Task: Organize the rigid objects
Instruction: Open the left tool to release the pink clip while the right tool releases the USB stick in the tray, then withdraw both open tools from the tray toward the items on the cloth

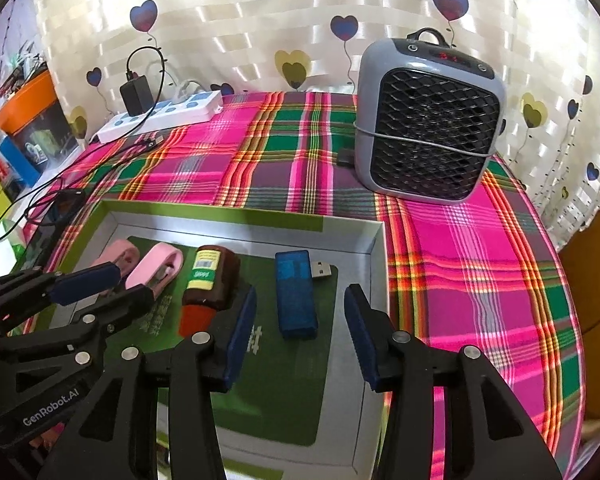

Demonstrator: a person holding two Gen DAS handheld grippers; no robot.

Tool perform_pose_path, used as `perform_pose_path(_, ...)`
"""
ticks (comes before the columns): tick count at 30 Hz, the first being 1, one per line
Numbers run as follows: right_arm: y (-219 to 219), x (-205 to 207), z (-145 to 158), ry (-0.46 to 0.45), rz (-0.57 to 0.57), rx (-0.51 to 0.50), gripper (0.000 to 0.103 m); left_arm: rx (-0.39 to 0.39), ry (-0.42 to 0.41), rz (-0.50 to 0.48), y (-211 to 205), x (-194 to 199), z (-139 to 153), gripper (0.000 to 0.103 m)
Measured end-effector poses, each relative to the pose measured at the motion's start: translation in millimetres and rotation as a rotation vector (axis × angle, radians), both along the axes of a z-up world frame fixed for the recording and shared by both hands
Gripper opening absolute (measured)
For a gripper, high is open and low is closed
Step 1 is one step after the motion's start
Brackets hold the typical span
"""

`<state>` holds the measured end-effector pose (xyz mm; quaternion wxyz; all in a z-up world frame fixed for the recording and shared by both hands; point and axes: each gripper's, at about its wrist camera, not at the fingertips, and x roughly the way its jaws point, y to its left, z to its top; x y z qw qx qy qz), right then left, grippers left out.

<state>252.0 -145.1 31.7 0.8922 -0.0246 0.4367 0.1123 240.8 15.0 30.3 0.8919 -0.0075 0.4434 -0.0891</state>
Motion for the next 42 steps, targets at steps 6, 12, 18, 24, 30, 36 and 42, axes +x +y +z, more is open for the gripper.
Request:
perform_pose_path(6, -2, -13, 7, -0.014, -0.010, 0.013, 0.047, -0.009, -0.028, 0.010, 3, -19, 10, 0.038)
perform_pose_path(12, -6, -30, 17, -0.038, -0.016, 0.041, 0.047, 0.001, -0.058, 0.019, 4, -40, 19, 0.038)
perform_pose_path(18, -8, -48, 25, -0.061, -0.015, 0.057, 0.047, 0.006, -0.082, 0.007, 1, -63, 26, 0.038)
perform_pose_path(24, -5, -65, 29, -0.077, -0.004, 0.060, 0.047, 0.005, -0.103, -0.014, -2, -82, 30, 0.038)
perform_pose_path(30, -6, -81, 32, -0.089, 0.003, 0.071, 0.047, -0.007, -0.116, -0.008, 1, -101, 31, 0.038)
perform_pose_path(36, -8, -99, 29, -0.089, 0.008, 0.085, 0.047, -0.029, -0.116, 0.006, 15, -117, 29, 0.038)
perform_pose_path(42, -15, -116, 22, -0.085, 0.000, 0.086, 0.047, -0.056, -0.094, 0.046, 35, -133, 20, 0.038)
